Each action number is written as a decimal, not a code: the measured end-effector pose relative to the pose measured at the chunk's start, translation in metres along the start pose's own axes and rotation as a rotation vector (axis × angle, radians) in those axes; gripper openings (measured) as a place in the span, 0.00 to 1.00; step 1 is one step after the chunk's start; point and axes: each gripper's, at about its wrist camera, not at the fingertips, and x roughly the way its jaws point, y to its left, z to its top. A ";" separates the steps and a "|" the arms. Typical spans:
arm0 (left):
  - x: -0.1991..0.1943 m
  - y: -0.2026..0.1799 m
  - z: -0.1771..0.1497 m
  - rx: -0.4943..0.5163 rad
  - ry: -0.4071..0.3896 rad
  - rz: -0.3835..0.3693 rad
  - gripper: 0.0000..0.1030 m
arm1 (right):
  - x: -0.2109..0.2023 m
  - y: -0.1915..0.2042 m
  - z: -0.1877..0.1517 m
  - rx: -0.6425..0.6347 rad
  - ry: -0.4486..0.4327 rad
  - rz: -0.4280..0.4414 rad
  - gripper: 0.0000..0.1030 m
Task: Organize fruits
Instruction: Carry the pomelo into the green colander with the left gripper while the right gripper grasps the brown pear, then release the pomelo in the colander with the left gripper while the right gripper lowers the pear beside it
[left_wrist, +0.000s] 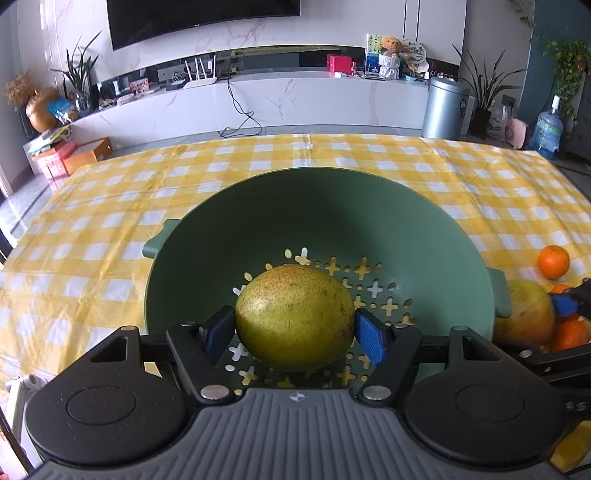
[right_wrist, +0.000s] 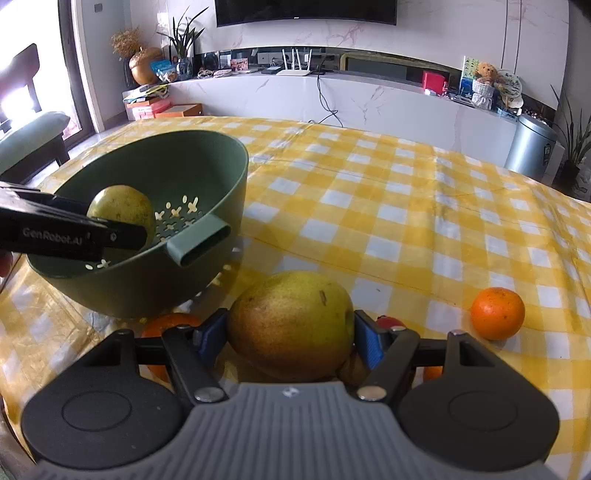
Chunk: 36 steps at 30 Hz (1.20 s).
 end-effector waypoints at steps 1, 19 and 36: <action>0.002 -0.001 0.000 0.016 0.007 0.011 0.78 | -0.001 0.000 0.000 0.003 -0.005 -0.003 0.66; 0.000 -0.003 -0.001 0.067 0.021 0.018 0.79 | -0.046 -0.008 0.012 0.019 -0.102 -0.072 0.66; -0.037 0.038 0.009 -0.078 -0.130 -0.099 0.77 | -0.035 0.062 0.077 -0.229 -0.027 0.036 0.66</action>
